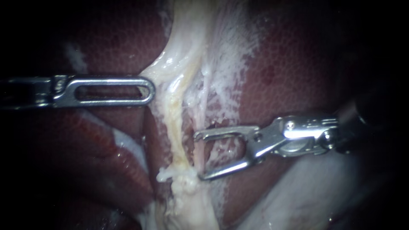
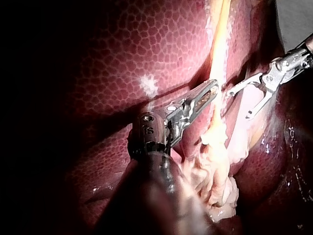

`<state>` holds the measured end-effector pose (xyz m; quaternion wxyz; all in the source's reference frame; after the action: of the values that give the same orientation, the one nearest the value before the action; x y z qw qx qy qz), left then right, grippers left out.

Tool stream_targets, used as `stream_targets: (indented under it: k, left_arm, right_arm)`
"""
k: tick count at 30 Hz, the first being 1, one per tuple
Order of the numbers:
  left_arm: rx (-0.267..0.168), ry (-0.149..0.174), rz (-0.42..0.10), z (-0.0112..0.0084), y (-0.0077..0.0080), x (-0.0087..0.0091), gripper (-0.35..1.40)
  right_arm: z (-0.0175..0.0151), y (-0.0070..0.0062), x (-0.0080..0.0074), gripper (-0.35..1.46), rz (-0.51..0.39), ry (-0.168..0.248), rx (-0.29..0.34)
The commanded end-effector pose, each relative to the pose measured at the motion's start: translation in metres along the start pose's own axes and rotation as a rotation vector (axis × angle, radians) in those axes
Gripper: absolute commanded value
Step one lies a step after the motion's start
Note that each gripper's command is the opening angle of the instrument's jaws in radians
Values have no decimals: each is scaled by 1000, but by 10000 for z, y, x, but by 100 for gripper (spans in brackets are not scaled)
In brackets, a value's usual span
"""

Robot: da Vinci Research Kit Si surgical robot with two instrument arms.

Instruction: Going back first clip left tube

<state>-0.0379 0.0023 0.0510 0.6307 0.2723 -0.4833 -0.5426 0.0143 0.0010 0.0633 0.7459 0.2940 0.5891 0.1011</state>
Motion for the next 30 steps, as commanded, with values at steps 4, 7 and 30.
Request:
stream_targets:
  k: [4,7,30]
  left_arm:
    - [1,0,0,0,1,0,-35]
    - [1,0,1,1,2,1,-35]
    - [12,-19,12,32,30,27,-35]
  right_arm:
    - [-29,-5,7,60,-13,1,-25]
    - [-49,-6,17,60,-19,4,-51]
    - [-78,-10,40,60,-43,-1,-85]
